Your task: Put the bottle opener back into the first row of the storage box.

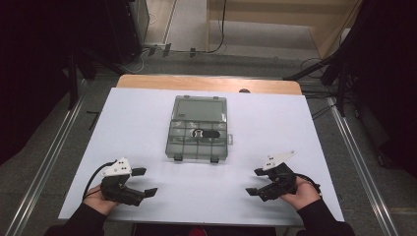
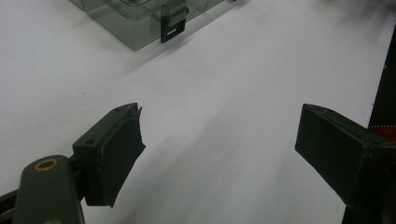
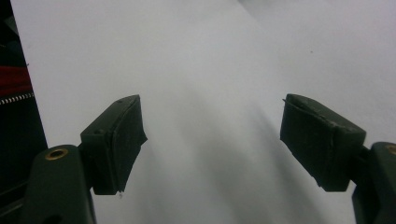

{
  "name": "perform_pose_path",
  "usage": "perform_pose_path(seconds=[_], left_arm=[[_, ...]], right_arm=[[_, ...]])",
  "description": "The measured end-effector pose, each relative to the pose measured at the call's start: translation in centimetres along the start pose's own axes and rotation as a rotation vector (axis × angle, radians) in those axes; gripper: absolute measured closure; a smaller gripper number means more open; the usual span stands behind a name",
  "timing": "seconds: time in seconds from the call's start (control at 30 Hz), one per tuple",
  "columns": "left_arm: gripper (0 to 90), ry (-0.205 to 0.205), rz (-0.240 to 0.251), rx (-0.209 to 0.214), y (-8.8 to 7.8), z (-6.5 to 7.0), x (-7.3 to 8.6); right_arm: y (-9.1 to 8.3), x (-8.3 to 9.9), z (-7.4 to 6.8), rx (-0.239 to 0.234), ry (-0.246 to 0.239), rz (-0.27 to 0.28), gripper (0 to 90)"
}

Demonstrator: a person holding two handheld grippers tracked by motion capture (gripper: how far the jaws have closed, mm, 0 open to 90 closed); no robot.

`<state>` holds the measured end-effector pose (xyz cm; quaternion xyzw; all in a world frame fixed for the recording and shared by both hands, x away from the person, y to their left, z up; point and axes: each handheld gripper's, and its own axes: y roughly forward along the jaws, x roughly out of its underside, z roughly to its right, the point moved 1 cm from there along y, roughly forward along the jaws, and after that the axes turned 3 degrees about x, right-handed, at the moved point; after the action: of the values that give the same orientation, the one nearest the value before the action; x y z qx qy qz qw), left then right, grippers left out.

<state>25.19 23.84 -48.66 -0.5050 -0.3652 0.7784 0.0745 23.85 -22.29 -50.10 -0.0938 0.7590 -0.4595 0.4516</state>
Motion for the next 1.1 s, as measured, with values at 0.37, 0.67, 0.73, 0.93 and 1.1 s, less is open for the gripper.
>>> perform_pose_path(seconds=[0.37, 0.67, 0.73, 0.93, 1.1], left_arm=[[14.4, -0.002, 0.002, -0.002, 0.0, 0.0, 0.0], [14.3, -0.003, 0.003, -0.002, 0.0, 0.0, 0.0], [14.4, -0.002, 0.003, -0.001, 0.0, 0.0, 0.0], [14.4, 0.000, 0.002, -0.003, 0.0, 0.0, 0.0], [14.3, 0.002, 0.001, -0.006, 0.0, 0.0, 0.0]], right_arm=[[-0.5, 1.4, 0.6, 0.021, 0.022, 0.002, 22.6], [-0.7, 2.3, 1.2, 0.039, 0.049, 0.008, 22.6], [-0.6, 2.4, 1.4, 0.042, 0.054, 0.012, 22.6], [-0.4, 2.5, 1.7, 0.052, 0.061, 0.013, 22.6], [-0.3, 2.5, 1.7, 0.049, 0.063, 0.008, 22.5]])
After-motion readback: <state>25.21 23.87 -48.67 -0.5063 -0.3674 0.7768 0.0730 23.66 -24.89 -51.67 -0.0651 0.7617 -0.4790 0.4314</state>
